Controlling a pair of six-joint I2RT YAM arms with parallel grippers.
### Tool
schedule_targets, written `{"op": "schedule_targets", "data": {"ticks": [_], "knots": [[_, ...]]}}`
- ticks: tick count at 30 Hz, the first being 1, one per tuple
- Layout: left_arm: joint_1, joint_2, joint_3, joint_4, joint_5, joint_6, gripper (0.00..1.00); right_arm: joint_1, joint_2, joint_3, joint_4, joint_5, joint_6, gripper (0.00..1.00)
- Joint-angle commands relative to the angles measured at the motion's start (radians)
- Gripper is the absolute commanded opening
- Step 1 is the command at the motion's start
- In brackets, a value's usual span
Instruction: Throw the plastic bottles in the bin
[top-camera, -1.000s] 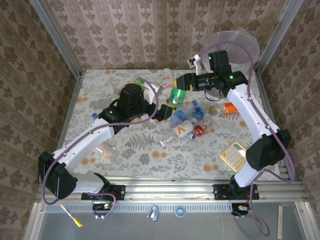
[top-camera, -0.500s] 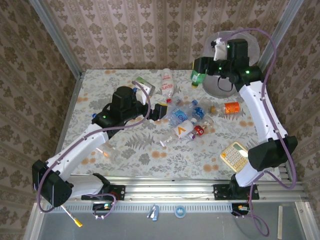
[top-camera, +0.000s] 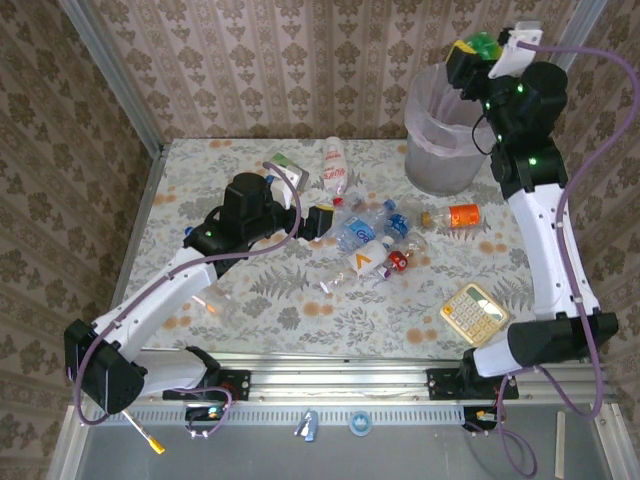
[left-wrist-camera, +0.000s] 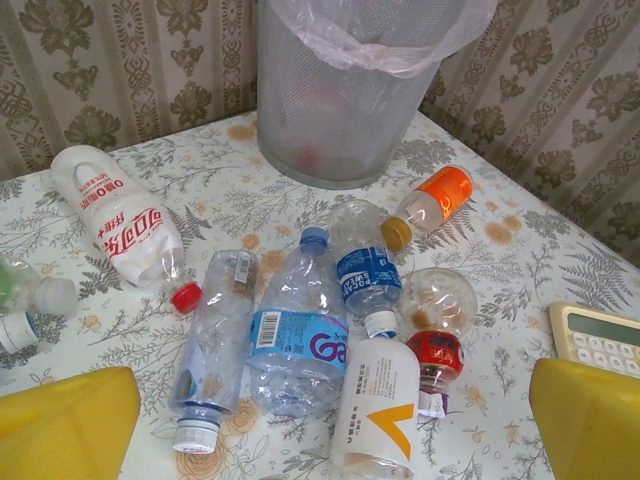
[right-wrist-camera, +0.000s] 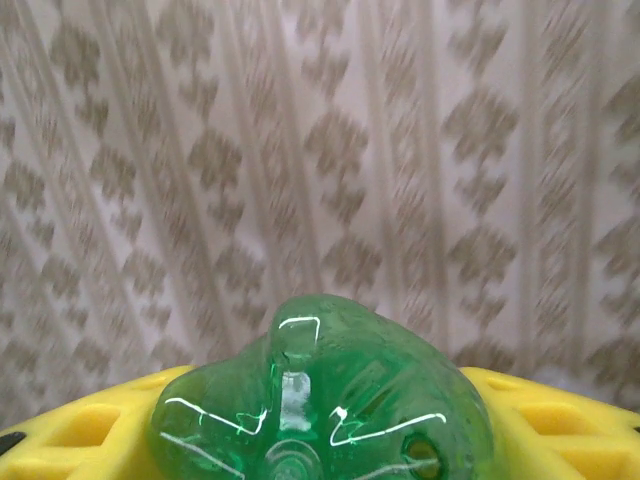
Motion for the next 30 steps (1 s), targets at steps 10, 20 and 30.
{"op": "schedule_targets", "data": {"ticks": [10,20,30], "knots": [[0.008,-0.017,-0.009,0.022,-0.03,-0.02,1.0,-0.011,-0.123,-0.195,0.566,0.145,-0.106,0.25],[0.013,-0.009,-0.003,0.016,-0.028,-0.018,1.0,-0.019,-0.124,-0.203,0.547,0.139,-0.103,0.23],[0.016,-0.008,0.004,0.009,-0.026,-0.018,1.0,-0.031,-0.093,-0.164,0.441,0.149,-0.102,0.21]]}}
